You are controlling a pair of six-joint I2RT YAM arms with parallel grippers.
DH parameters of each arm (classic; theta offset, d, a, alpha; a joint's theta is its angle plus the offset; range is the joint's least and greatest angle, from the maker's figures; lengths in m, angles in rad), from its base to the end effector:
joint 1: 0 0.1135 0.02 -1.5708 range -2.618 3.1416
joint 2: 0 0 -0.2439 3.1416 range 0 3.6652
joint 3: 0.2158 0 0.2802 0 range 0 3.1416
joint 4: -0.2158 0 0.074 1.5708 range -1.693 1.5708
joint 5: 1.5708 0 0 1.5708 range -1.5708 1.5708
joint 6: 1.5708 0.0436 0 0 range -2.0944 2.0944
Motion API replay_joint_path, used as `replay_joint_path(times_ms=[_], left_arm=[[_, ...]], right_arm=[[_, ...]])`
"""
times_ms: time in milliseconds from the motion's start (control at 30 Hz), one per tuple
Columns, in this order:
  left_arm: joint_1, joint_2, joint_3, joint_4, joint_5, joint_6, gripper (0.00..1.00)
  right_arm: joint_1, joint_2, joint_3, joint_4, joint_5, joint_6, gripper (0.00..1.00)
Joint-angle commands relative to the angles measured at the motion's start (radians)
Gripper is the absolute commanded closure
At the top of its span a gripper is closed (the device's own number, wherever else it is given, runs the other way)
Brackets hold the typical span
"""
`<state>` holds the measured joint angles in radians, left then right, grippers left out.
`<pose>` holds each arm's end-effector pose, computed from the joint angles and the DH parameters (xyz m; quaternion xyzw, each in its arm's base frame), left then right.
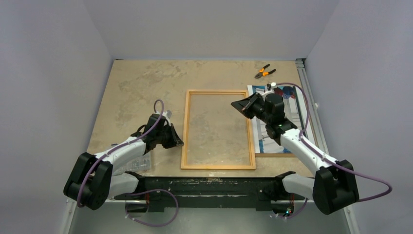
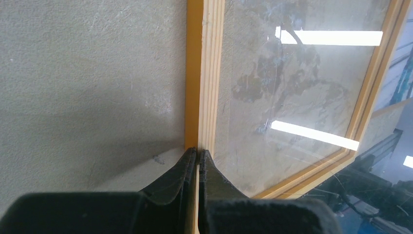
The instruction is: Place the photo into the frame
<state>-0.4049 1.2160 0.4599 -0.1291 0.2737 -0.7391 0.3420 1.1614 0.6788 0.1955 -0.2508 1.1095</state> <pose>0.2242 -0.1089 0.1083 -0.1100 0.9276 -0.2883 0.2104 0.2834 0.1124 0.2305 0.2281 0.7649 0.4692 0.3778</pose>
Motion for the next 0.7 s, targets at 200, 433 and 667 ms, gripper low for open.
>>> replay_joint_path(times_ms=[200,433,667], left_arm=[[0.006,0.03,-0.031,-0.024,-0.04,0.034,1.0],[0.007,0.032,-0.03,-0.023,-0.039,0.035,1.0],[0.006,0.033,-0.03,-0.021,-0.037,0.035,1.0]], right_arm=[[0.005,0.016,-0.004,0.106,0.006,0.025,1.0],[0.006,0.022,-0.013,0.106,0.0,0.055,1.0],[0.013,0.033,-0.025,0.104,-0.002,0.052,1.0]])
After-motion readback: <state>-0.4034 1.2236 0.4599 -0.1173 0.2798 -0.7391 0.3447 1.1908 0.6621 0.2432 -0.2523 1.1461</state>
